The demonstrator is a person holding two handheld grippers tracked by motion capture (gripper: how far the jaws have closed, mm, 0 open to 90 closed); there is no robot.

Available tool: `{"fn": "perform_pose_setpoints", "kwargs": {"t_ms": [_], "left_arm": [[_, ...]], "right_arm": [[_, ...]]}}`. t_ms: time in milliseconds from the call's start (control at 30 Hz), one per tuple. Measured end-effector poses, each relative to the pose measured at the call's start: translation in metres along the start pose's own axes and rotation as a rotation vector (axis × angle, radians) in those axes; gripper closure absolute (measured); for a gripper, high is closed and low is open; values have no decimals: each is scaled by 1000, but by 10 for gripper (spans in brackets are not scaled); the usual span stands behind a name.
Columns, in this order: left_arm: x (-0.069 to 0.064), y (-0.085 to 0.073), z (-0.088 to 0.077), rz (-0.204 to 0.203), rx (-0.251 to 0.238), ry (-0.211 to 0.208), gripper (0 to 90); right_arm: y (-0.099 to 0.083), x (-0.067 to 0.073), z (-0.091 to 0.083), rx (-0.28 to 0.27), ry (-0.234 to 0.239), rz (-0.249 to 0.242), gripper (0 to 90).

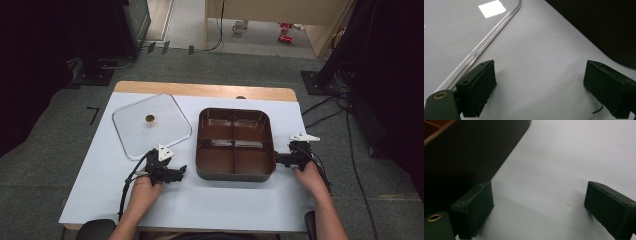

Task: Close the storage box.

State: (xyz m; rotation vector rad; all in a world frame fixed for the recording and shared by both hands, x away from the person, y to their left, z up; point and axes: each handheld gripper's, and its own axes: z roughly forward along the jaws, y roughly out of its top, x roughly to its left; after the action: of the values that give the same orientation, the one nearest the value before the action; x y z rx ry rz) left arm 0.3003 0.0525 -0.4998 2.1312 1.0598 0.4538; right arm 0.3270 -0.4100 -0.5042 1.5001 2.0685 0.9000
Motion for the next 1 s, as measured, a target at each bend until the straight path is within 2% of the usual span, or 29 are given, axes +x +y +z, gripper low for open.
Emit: {"fn": "perform_pose_setpoints", "kwargs": {"t_ms": [467, 600, 1000], "left_arm": [[0, 0, 0, -2, 1, 2, 101], [-4, 5, 2, -19, 29, 24, 84], [-4, 11, 3, -19, 75, 24, 88]], "right_arm": [[0, 0, 0, 0, 0, 0, 80], [0, 0, 0, 0, 0, 0, 80], [0, 0, 0, 0, 0, 1, 80]]}}
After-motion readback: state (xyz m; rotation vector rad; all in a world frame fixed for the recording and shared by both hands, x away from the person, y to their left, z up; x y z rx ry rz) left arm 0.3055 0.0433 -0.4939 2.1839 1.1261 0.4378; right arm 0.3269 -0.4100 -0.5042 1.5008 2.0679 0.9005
